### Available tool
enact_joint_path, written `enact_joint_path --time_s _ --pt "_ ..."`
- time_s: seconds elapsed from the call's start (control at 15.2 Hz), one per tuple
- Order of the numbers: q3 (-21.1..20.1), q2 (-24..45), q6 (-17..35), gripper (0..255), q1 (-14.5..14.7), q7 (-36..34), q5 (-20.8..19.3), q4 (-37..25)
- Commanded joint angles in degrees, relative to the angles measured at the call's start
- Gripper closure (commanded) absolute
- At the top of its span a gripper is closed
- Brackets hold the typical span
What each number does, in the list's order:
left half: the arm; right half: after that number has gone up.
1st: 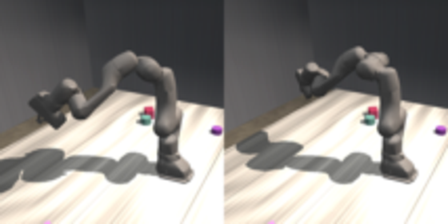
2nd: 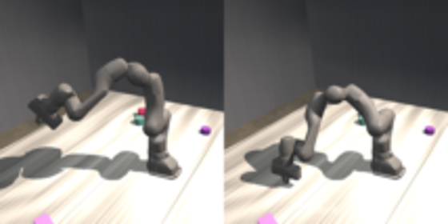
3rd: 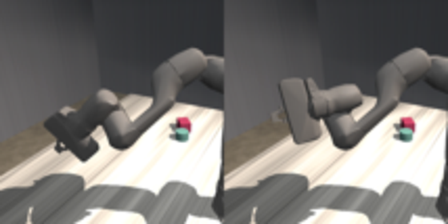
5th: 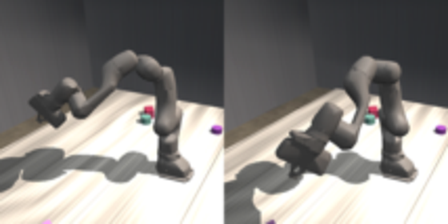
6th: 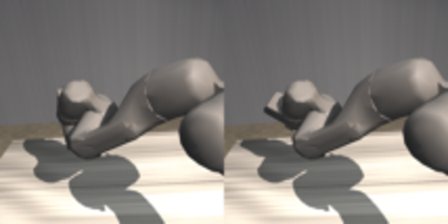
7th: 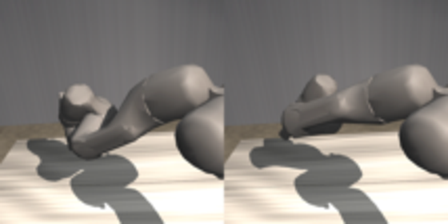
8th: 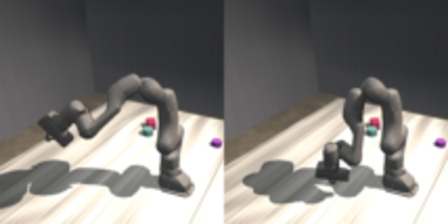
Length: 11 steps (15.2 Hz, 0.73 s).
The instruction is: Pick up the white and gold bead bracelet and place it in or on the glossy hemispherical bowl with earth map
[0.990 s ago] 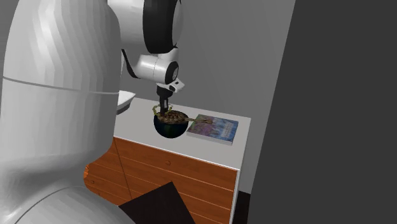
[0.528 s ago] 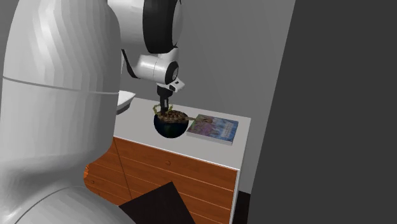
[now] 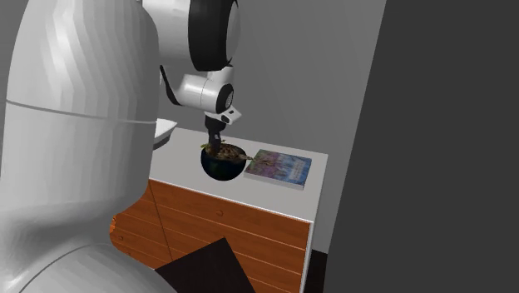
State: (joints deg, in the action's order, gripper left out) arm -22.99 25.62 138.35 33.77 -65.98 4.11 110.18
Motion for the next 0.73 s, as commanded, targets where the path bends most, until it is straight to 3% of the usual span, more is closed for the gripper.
enact_joint_path --time_s 0.0,0.13,0.66 --pt "-0.2 -1.6 -2.2 0 -0.8 0.5 0.6 -0.3" --pt "-0.6 -3.9 -4.9 0 -1.6 1.0 1.4 -0.8" --pt "-0.5 -3.9 -4.9 0 -1.6 1.0 1.4 -0.8"
